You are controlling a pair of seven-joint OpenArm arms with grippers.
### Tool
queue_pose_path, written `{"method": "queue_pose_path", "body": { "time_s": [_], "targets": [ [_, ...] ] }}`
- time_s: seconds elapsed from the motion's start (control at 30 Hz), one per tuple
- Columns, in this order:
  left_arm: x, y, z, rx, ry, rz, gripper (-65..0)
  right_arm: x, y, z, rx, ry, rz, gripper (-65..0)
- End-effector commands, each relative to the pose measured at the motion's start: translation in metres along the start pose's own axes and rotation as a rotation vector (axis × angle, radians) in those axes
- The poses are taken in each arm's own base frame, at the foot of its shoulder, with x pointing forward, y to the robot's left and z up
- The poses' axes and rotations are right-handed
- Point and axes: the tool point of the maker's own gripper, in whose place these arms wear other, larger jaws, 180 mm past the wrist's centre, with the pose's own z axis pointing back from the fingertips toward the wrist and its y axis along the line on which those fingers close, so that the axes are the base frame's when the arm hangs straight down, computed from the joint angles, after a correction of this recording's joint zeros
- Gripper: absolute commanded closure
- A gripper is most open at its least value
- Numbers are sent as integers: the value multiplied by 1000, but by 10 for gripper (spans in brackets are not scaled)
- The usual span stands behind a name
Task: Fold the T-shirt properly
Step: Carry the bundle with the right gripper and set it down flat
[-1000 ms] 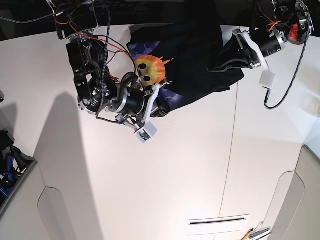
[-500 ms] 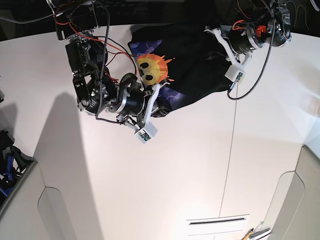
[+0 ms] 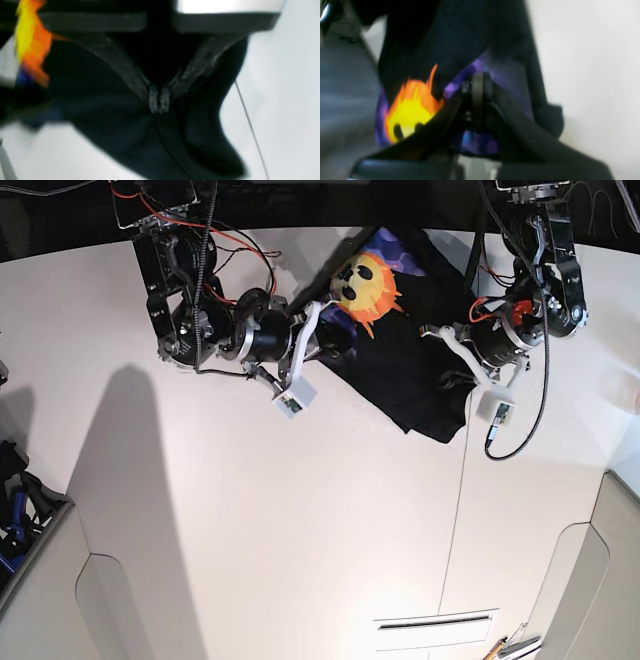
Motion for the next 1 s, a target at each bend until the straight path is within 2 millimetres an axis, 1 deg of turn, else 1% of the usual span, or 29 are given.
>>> {"method": "queue_pose_path", "body": {
  "time_s": [0.0, 0.03, 0.1, 0.23, 0.33, 0.37, 0.43, 0.5, 0.57, 0.63, 0.73, 0.8, 0.87, 0.97],
  "targets": [
    [22, -5, 3, -31, -72, 10, 0, 13, 9, 4, 26, -44, 26, 0],
    [29, -11, 5, -59, -92, 18, 0, 15, 11, 6, 28, -53, 35, 0],
    [45, -23, 13, -112, -141, 21, 0, 27, 17, 14, 22, -90, 71, 0],
    [69, -38, 31, -130, -205, -71, 0, 71, 34, 40, 5, -216, 188, 0],
    [74, -39, 43, -105, -231, -101, 0, 100, 49, 52, 11, -307, 243, 0],
    [73, -36, 46, -93, -232, -101, 0, 107, 53, 52, 20, -326, 247, 0],
    [70, -29, 51, -63, -232, -96, 0, 113, 62, 47, 42, -343, 249, 0],
    [69, -15, 57, -11, -230, -90, 0, 112, 74, 37, 79, -333, 244, 0],
    [71, 4, 64, 62, -240, -62, 0, 106, 87, 23, 113, -298, 253, 0],
    [73, 22, 73, 127, -259, -31, 0, 97, 96, 7, 125, -254, 276, 0],
    [74, 40, 85, 183, -280, -8, 0, 79, 103, -18, 126, -192, 318, 0],
    [74, 47, 91, 207, -289, 2, 0, 64, 102, -34, 119, -139, 331, 0],
    [74, 51, 94, 219, -292, 7, 0, 48, 98, -46, 112, -79, 321, 0],
    [72, 51, 94, 217, -289, 11, 0, 27, 79, -58, 62, -4, 276, 0]
  ]
}}
